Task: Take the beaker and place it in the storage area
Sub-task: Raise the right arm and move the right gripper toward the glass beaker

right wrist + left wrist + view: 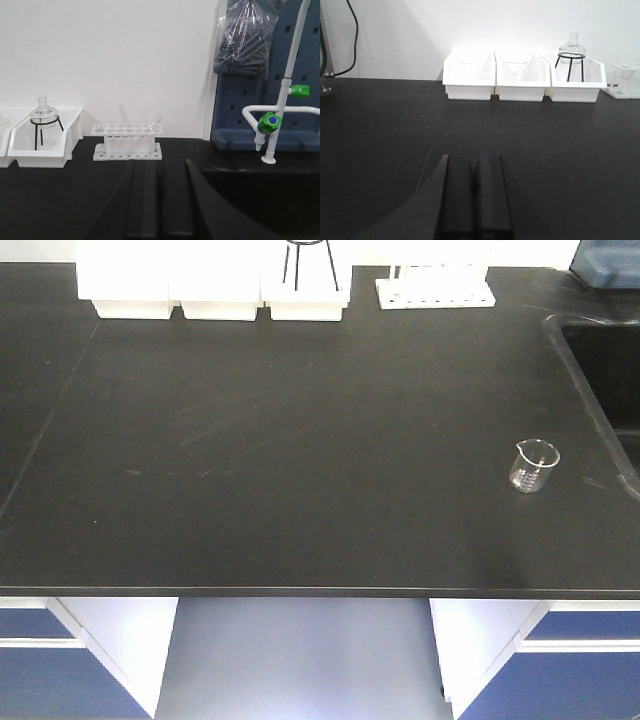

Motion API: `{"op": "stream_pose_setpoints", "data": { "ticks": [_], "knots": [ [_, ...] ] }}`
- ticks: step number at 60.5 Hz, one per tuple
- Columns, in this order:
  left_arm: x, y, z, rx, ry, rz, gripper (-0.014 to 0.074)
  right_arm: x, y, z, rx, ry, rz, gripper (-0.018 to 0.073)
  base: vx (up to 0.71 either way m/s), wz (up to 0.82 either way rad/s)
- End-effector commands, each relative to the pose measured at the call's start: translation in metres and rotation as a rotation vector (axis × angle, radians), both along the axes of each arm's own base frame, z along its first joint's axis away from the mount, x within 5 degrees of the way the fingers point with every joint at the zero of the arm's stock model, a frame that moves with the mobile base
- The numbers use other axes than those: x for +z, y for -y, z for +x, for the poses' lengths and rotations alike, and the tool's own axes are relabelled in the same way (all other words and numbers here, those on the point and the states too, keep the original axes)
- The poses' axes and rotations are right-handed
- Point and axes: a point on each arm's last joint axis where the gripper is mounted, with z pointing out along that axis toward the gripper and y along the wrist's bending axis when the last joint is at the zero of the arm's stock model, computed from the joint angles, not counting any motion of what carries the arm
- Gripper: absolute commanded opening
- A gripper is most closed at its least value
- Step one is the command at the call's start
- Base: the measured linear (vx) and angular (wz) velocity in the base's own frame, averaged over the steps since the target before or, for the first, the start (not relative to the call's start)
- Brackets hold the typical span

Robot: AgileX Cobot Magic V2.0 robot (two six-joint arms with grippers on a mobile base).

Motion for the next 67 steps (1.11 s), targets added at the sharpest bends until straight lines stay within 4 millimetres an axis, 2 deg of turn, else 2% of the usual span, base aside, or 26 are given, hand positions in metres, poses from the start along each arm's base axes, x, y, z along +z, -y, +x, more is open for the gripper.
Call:
{"op": "stream_pose_setpoints", "data": {
  "ticks": [1, 12, 20, 28, 35, 39, 51, 60, 67],
  "knots": [
    [0.001, 0.002, 0.0, -0.019, 0.075, -0.012, -0.0008, 0.018, 0.0, 0.002, -0.002, 0.106, 0.01, 0.0, 0.0, 0.0],
    [0.001, 0.002, 0.0, -0.019, 0.075, -0.012, -0.0008, 0.018, 0.0, 0.002, -0.002, 0.107, 0.014, 0.0051, 0.0, 0.0],
    [0.001, 0.002, 0.0, -0.019, 0.075, -0.012, -0.0008, 0.018, 0.0, 0.002, -0.002, 0.106, 0.014, 0.0166, 0.0, 0.0],
    [0.001, 0.002, 0.0, -0.019, 0.075, -0.012, -0.0008, 0.018, 0.0, 0.002, -0.002, 0.11, 0.014, 0.0362, 0.0, 0.0],
    [0.001, 0.002, 0.0, -0.019, 0.075, -0.012, -0.0008, 0.019, 0.0, 0.002, -0.002, 0.12, 0.013, 0.0618, 0.0, 0.0],
    [0.001, 0.002, 0.0, -0.019, 0.075, -0.012, -0.0008, 0.021, 0.0, 0.002, -0.003, 0.138, 0.012, 0.0733, 0.0, 0.0],
    [0.001, 0.002, 0.0, -0.019, 0.075, -0.012, -0.0008, 0.024, 0.001, 0.002, -0.003, 0.175, 0.012, 0.072, 0.0, 0.0],
    [0.001, 0.002, 0.0, -0.019, 0.075, -0.012, -0.0008, 0.024, 0.001, 0.002, -0.001, 0.195, 0.079, 0.0688, 0.0, 0.0],
    [0.001, 0.002, 0.0, -0.019, 0.075, -0.012, -0.0008, 0.008, 0.002, 0.01, -0.009, 0.215, 0.075, 0.064, 0.0, 0.0]
  ]
}}
